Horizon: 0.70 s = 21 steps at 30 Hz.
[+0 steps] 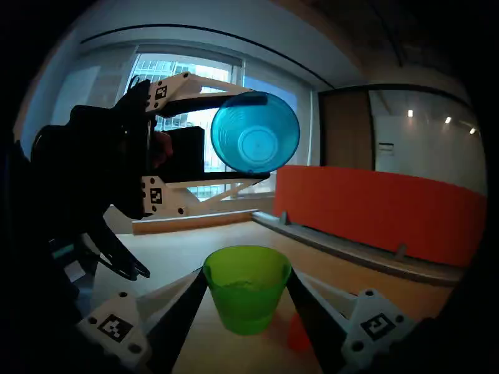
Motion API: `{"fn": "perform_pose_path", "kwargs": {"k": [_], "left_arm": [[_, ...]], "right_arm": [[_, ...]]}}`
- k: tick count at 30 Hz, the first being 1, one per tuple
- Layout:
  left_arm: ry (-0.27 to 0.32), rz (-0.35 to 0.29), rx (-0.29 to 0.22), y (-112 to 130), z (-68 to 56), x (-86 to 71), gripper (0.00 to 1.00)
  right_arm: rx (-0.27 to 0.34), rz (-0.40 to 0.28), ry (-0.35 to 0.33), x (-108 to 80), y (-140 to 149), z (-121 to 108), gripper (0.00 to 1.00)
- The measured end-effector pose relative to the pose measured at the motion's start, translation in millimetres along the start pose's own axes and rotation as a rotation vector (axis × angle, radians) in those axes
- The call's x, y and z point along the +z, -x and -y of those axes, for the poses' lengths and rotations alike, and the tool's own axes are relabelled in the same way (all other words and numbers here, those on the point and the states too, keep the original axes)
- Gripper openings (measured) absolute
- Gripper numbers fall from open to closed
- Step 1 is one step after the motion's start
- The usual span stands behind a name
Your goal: Pour water
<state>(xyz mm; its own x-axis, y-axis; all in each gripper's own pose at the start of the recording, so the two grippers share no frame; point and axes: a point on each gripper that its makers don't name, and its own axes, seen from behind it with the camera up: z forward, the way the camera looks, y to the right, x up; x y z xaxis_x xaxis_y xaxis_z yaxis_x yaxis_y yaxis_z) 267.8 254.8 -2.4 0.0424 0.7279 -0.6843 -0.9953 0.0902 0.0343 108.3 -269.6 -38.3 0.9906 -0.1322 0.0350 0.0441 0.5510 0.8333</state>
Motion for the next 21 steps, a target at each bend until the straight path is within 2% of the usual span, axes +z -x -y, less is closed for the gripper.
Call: {"fn": "perform_pose_path", "kwargs": {"k": [3, 7, 21], "left_arm": [[0.001, 0.003, -0.047, 2.9, -0.4, 1.4, 0.85], [0.004, 0.011, -0.136, 8.7, -3.6, 3.3, 0.85], [-0.003, 0.05, -0.516, 36.1, -12.6, 4.2, 0.86]], "right_arm": [[0.002, -0.001, 0.002, 0.0, -0.5, -0.7, 0.91], [0.004, -0.009, 0.006, -0.2, -2.9, -1.3, 0.91], [0.011, -0.02, 0.03, -5.8, -2.9, -8.3, 0.91]]}}
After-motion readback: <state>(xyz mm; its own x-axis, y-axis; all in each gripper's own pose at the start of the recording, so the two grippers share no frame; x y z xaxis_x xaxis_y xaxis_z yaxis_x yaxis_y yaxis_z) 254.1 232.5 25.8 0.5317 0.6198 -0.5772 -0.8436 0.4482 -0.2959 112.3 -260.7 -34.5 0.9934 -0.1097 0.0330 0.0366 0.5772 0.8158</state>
